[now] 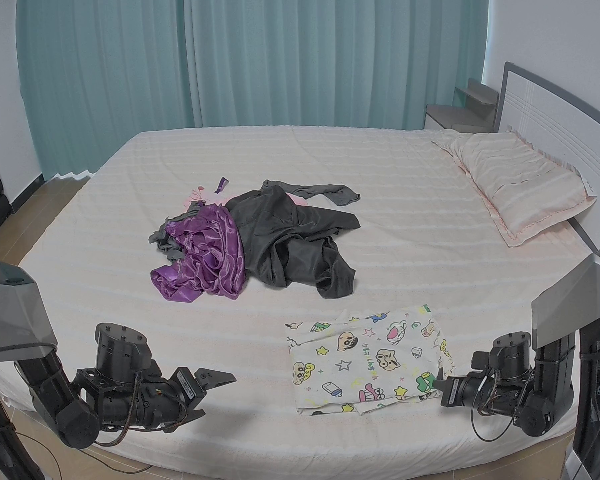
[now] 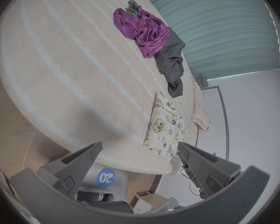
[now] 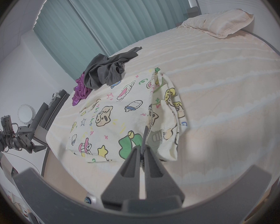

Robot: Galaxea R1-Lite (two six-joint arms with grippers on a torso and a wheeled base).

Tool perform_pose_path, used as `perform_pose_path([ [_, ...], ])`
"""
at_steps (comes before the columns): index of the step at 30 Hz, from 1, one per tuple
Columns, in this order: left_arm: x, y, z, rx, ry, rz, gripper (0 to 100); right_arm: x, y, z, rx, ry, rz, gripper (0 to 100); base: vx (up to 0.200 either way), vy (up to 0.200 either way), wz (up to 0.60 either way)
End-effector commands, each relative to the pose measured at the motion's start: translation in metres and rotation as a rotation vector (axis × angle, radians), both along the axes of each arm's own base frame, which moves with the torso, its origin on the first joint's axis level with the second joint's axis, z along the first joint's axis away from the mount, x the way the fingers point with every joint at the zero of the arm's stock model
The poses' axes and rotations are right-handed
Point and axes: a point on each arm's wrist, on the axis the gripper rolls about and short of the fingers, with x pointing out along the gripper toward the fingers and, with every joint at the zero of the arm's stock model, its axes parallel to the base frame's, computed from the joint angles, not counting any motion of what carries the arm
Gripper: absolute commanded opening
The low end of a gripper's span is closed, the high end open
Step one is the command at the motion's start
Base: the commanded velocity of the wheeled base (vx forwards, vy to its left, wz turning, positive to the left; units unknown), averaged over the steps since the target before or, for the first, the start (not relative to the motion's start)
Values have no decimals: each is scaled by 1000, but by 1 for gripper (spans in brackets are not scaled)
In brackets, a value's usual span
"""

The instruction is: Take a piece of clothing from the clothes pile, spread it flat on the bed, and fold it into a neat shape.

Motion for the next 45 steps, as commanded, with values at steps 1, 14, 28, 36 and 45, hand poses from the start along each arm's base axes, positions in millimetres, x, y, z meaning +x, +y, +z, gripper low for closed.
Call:
perform_pose_path([
  [1, 0, 0, 0, 0, 2, 1, 100, -3, -2, 4, 2, -7, 2, 0, 0, 0, 0],
  [14, 0, 0, 0, 0, 2, 1, 100, -11, -10, 4, -50, 8, 19, 100, 0, 0, 0],
  [28, 0, 0, 0, -4, -4, 2, 100, 4, -15, 15, -29, -74, -23, 100, 0, 0, 0],
  [36, 1, -1, 0, -1, -3, 6, 100, 6, -17, 12, -27, -70, -33, 100, 0, -75, 0],
  [45, 0, -2, -1, 7, -1, 4, 100, 7, -17, 12, -26, -73, -33, 100, 0, -200, 0],
])
